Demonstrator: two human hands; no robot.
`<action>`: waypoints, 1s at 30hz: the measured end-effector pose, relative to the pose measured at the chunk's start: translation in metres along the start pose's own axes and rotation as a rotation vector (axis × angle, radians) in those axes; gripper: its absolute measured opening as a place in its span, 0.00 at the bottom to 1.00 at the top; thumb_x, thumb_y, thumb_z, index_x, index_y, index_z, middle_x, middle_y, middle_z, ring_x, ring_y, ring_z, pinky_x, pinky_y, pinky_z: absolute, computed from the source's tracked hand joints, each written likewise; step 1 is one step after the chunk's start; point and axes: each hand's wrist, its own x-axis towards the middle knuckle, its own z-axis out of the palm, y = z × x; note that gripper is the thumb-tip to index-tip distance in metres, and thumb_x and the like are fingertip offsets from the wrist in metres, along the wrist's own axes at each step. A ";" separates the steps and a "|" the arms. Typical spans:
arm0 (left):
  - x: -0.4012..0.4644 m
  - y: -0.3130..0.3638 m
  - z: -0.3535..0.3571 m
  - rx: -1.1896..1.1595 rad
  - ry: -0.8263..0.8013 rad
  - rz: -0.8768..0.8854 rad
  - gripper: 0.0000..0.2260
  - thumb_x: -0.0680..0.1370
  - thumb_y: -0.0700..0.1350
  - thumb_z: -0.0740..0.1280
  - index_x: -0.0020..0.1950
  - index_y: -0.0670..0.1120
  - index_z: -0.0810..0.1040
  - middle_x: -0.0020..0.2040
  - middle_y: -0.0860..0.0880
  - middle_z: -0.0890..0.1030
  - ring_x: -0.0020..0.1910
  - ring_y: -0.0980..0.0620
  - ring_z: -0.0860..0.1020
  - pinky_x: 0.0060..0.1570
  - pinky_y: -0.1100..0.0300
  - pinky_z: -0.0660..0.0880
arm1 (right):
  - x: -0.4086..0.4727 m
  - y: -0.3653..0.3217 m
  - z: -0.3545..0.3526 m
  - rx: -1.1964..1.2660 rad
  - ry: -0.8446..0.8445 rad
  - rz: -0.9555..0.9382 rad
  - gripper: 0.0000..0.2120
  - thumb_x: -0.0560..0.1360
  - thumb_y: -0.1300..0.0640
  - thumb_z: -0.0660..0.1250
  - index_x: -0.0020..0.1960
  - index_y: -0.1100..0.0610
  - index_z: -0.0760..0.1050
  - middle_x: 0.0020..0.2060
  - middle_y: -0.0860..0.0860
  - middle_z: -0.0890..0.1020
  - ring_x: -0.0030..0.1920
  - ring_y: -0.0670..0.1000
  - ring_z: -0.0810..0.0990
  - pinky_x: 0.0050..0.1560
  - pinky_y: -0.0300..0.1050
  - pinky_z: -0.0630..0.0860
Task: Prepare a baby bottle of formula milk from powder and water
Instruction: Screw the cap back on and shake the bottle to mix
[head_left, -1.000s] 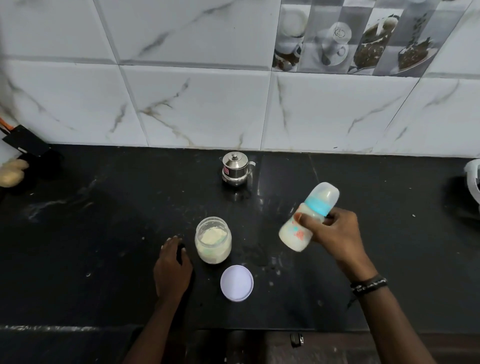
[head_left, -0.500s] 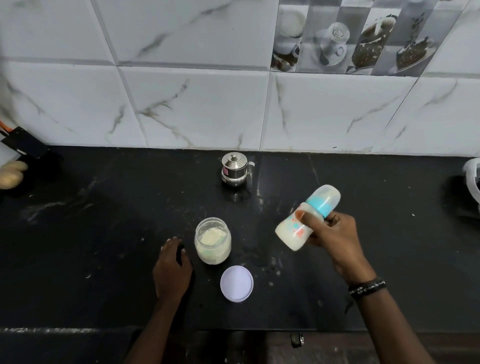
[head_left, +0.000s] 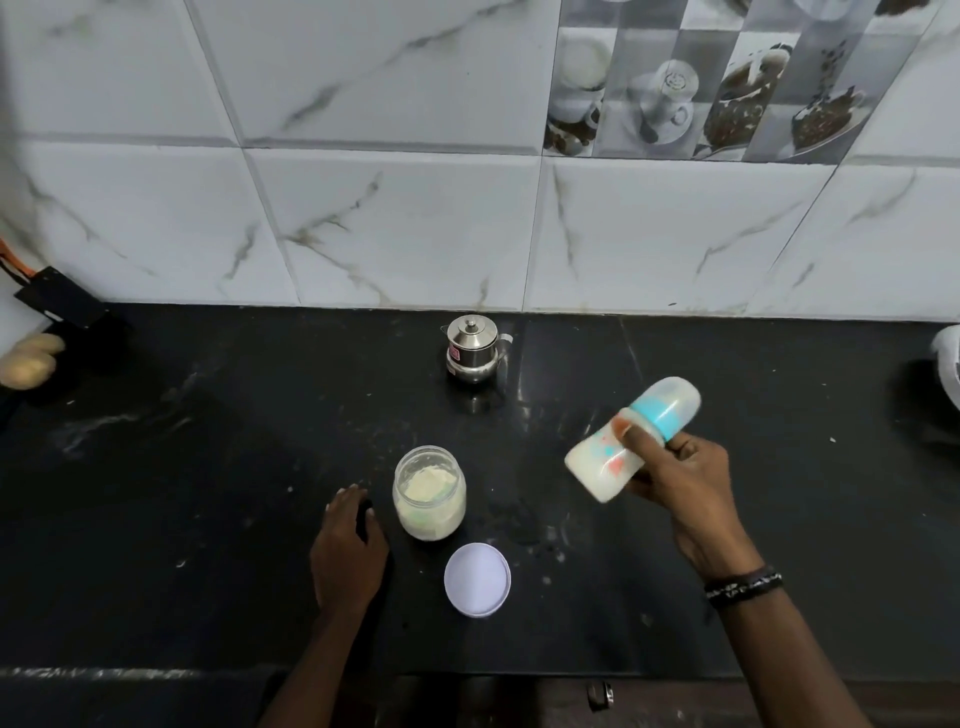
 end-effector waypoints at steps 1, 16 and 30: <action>0.000 0.000 0.000 0.003 0.000 0.000 0.15 0.75 0.32 0.69 0.61 0.37 0.79 0.63 0.39 0.80 0.65 0.39 0.76 0.63 0.43 0.73 | 0.002 0.000 0.001 0.014 0.032 0.015 0.10 0.70 0.55 0.77 0.46 0.61 0.82 0.39 0.53 0.88 0.40 0.51 0.87 0.35 0.43 0.83; 0.001 -0.002 0.001 -0.001 0.013 0.019 0.14 0.74 0.30 0.69 0.60 0.36 0.80 0.61 0.38 0.81 0.64 0.38 0.77 0.63 0.43 0.73 | 0.003 -0.003 0.001 0.002 0.038 0.052 0.13 0.68 0.53 0.78 0.45 0.63 0.83 0.38 0.54 0.88 0.38 0.51 0.87 0.31 0.40 0.81; 0.001 -0.003 0.000 -0.001 0.002 0.000 0.14 0.75 0.32 0.69 0.61 0.38 0.80 0.63 0.40 0.80 0.66 0.39 0.76 0.64 0.44 0.73 | -0.008 -0.001 0.007 -0.130 -0.164 0.062 0.12 0.69 0.55 0.77 0.47 0.62 0.84 0.40 0.55 0.88 0.41 0.52 0.88 0.34 0.42 0.82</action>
